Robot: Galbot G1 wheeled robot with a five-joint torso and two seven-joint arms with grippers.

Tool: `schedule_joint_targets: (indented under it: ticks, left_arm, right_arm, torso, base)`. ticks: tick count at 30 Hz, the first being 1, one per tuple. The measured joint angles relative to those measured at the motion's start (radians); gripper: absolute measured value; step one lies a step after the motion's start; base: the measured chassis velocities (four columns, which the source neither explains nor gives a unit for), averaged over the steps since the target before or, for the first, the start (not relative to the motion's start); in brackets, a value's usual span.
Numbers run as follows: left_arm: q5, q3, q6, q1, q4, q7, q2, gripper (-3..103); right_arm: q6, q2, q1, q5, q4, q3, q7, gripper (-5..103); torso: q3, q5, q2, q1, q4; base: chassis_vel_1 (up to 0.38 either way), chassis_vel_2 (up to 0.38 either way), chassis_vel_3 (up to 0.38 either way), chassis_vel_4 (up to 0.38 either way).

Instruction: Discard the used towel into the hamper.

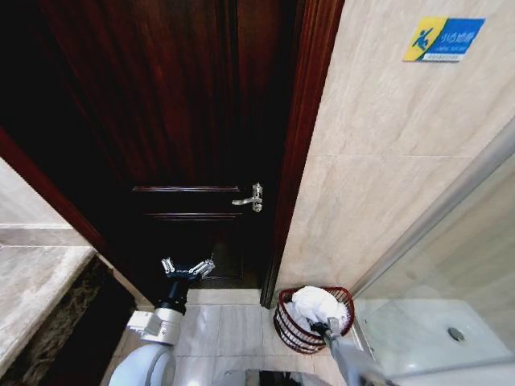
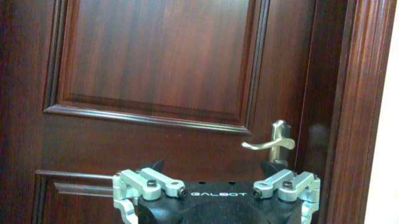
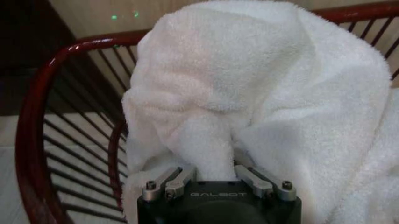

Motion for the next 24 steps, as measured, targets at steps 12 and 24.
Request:
schedule_joint_targets:
  ticks: [12,24]
  left_arm:
    - [0.000,0.000,0.000,0.000,0.000,0.000,0.000,100]
    - [0.000,0.000,0.000,0.000,0.000,0.000,0.000,100]
  right_arm:
    - [0.335,-0.021,-0.233,-0.074,0.341,0.013,-0.023,28]
    - [0.227,0.000,-0.539,0.055,0.875,0.021,-0.082,66]
  torso:
    - [0.000,0.0000,0.000,0.000,-0.0004]
    - [0.000,-0.0009,0.000,0.000,-0.0001]
  base:
    - [0.000,0.000,0.000,0.000]
    - [0.000,0.000,0.000,0.000]
